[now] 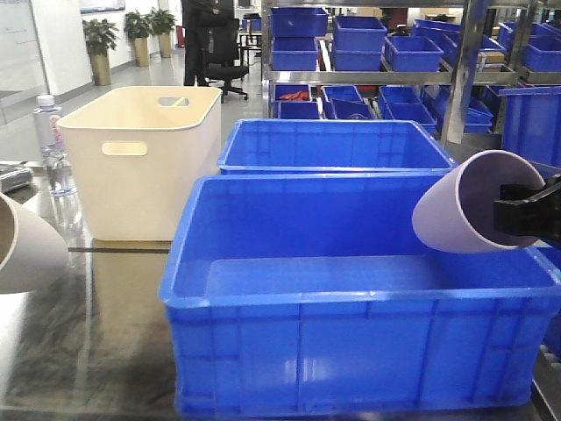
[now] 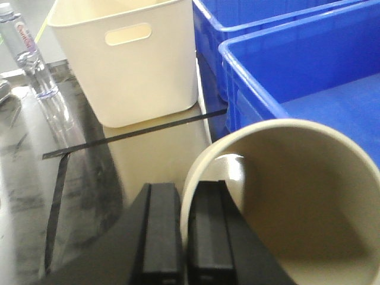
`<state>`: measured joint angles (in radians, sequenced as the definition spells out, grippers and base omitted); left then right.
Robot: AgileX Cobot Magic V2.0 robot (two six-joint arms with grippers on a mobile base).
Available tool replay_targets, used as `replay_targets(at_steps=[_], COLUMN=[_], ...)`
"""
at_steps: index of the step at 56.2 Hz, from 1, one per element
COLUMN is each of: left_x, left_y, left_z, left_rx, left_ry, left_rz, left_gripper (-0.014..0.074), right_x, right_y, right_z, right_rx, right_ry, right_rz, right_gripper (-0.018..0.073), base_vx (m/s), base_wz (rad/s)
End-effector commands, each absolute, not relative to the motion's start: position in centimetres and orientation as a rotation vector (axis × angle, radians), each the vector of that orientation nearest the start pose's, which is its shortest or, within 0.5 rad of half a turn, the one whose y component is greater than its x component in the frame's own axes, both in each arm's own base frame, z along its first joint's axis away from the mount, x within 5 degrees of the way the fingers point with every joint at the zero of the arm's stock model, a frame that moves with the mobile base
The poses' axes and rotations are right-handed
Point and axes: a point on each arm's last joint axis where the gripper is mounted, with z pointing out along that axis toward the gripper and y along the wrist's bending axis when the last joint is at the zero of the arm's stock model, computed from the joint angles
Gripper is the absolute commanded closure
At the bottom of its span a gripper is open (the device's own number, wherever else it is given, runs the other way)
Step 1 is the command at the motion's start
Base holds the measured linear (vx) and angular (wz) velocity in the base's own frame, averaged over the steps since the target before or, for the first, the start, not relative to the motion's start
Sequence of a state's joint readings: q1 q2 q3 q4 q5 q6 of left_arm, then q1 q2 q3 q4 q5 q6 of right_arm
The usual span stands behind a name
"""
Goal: Grab cup from conveyor and place in blue bin
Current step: 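Hold both cups above the nearer blue bin as the base stops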
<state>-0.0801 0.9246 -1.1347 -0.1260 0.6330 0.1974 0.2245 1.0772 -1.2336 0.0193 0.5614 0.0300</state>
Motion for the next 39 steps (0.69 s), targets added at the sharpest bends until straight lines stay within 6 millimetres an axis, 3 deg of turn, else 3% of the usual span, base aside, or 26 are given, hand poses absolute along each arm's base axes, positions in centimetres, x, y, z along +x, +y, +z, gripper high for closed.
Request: replay_targets(at_steps=[1,39], left_x=[17.46,17.46], left_y=[-2.07,-2.07], left_z=[45.50,45.50], left_rx=[0.190,0.190], left_ry=[1.767,1.767], left_rz=[-0.069,-0.069], left_gripper=[0.0603,0.0603], right_x=[21.18,21.17], right_y=[4.89,4.89], right_z=[46.65,46.64], right_rx=[-0.162,-0.162], right_ry=[1.740,1.741], right_rz=[0.202,0.202], right_gripper=[0.0568,0.0568], base_vx=[0.19,0.13], base_wz=[-0.13,-0.04])
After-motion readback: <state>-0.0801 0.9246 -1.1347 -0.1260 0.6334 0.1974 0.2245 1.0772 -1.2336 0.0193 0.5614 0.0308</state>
